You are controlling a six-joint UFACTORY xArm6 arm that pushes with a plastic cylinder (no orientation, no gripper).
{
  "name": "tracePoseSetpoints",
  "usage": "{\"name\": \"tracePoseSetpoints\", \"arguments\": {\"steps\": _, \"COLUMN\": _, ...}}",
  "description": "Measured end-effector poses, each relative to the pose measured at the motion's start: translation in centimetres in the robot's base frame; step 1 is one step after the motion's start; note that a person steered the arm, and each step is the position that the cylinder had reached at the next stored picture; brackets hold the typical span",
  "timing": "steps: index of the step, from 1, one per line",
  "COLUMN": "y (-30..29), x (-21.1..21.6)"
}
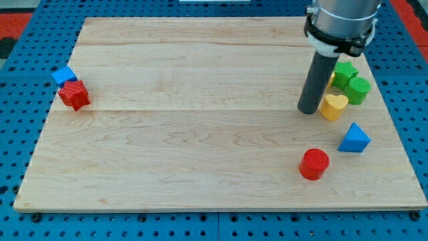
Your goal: Place your arm top right of the triangle
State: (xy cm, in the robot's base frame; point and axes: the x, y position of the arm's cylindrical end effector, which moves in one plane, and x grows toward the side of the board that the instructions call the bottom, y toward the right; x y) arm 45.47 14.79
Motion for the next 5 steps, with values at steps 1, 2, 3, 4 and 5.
{"name": "tracePoseSetpoints", "arguments": {"steps": 1, "y": 0.7, "x": 2.1}}
{"name": "tracePoseSetpoints", "arguments": {"steps": 2, "y": 5.0, "x": 2.2}}
{"name": "tracePoseSetpoints", "arguments": {"steps": 3, "y": 7.7, "x": 1.7}}
{"name": "tracePoseSetpoints", "arguments": {"steps": 4, "y": 7.7, "x": -0.2}}
{"name": "tracePoseSetpoints", "arguments": {"steps": 5, "y": 7.7, "x": -0.3}}
